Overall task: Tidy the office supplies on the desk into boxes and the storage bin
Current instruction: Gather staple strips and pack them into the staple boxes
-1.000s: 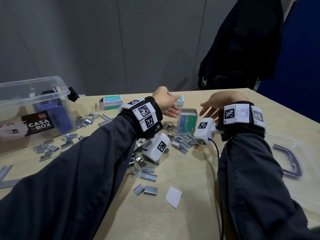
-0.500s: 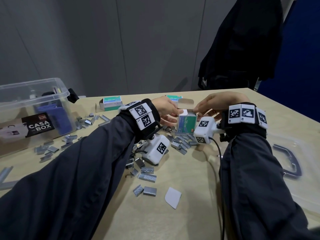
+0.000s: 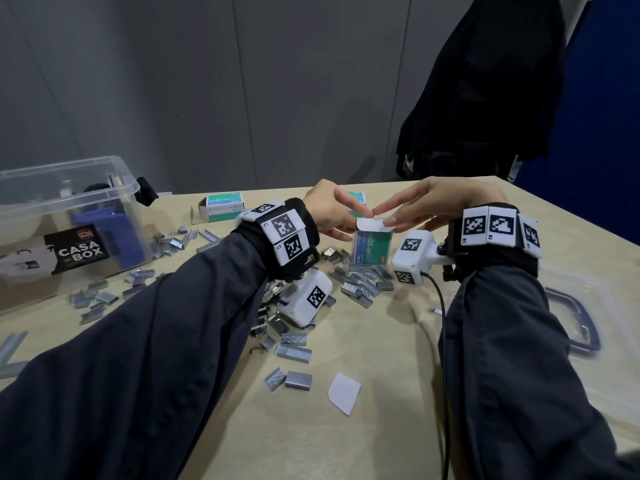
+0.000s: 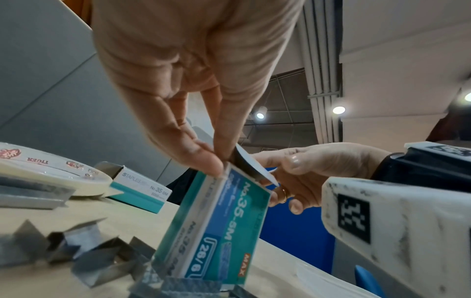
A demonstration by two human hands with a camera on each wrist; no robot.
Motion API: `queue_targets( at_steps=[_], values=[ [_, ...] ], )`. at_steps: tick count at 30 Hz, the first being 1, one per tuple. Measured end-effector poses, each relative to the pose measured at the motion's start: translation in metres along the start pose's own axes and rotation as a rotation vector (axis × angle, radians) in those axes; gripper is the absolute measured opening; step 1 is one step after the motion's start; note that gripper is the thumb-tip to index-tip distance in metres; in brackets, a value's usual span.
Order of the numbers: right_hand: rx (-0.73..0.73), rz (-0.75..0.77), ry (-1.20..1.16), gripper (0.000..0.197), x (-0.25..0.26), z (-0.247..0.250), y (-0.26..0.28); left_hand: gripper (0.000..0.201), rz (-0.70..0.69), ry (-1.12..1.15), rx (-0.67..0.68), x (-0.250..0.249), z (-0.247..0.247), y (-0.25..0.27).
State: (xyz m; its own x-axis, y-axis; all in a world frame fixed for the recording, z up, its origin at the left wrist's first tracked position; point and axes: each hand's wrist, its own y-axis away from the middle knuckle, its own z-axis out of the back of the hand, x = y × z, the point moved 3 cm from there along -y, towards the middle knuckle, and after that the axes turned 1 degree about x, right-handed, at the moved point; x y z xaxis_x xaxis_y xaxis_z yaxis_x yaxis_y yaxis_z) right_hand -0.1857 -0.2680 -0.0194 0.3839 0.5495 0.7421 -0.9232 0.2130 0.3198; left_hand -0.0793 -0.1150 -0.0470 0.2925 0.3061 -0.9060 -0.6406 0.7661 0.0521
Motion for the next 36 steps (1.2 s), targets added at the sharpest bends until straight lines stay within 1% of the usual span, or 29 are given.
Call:
queue_targets(
  at_steps=[2, 5, 7, 9, 11, 14, 18, 22, 23, 27, 32, 34, 36],
  values=[
    [-0.051, -0.008, 0.019, 0.034, 0.0, -0.001, -0.005, 0.018, 0.004, 0.009, -0.004, 0.001, 0.0, -0.001],
    [-0.068, 0.009, 0.02, 0.026, 0.0, -0.003, -0.01, 0.014, 0.031, 0.04, -0.007, 0.003, 0.0, -0.001],
    [-0.058, 0.002, 0.037, 0.029, 0.0, -0.004, -0.01, 0.011, 0.052, 0.071, 0.003, 0.003, 0.001, -0.002],
    [-0.037, -0.016, 0.065, 0.038, 0.0, -0.004, -0.011, 0.009, 0.071, 0.09, 0.005, 0.002, 0.002, -0.003],
    [-0.041, -0.015, 0.096, 0.038, 0.001, -0.003, -0.012, 0.005, 0.08, 0.081, 0.009, 0.001, 0.002, -0.002],
    [-0.063, -0.009, 0.107, 0.029, 0.003, -0.002, -0.013, 0.013, 0.078, 0.038, 0.006, 0.0, 0.003, -0.001],
    [-0.042, -0.028, 0.097, 0.028, 0.004, -0.003, -0.013, 0.017, 0.107, 0.003, 0.009, -0.006, 0.005, 0.004],
    [-0.064, -0.033, 0.102, 0.027, 0.003, -0.003, -0.013, 0.038, 0.139, -0.018, 0.004, -0.011, 0.005, 0.004],
    [-0.063, -0.031, 0.105, 0.028, 0.003, -0.003, -0.013, 0.04, 0.133, -0.028, -0.005, -0.011, 0.005, 0.004],
    [-0.041, -0.033, 0.118, 0.032, 0.003, -0.005, -0.011, 0.031, 0.087, -0.053, -0.028, -0.006, 0.004, 0.002],
    [-0.055, -0.073, 0.05, 0.024, -0.002, -0.006, -0.013, 0.031, 0.11, -0.043, -0.036, -0.002, 0.001, 0.002],
    [-0.061, -0.119, 0.015, 0.025, -0.003, -0.007, -0.016, 0.033, 0.134, -0.028, -0.037, -0.002, 0.001, 0.001],
    [-0.055, -0.15, -0.007, 0.025, -0.005, -0.008, -0.018, 0.03, 0.202, 0.005, -0.002, -0.001, 0.0, 0.0]
  ],
)
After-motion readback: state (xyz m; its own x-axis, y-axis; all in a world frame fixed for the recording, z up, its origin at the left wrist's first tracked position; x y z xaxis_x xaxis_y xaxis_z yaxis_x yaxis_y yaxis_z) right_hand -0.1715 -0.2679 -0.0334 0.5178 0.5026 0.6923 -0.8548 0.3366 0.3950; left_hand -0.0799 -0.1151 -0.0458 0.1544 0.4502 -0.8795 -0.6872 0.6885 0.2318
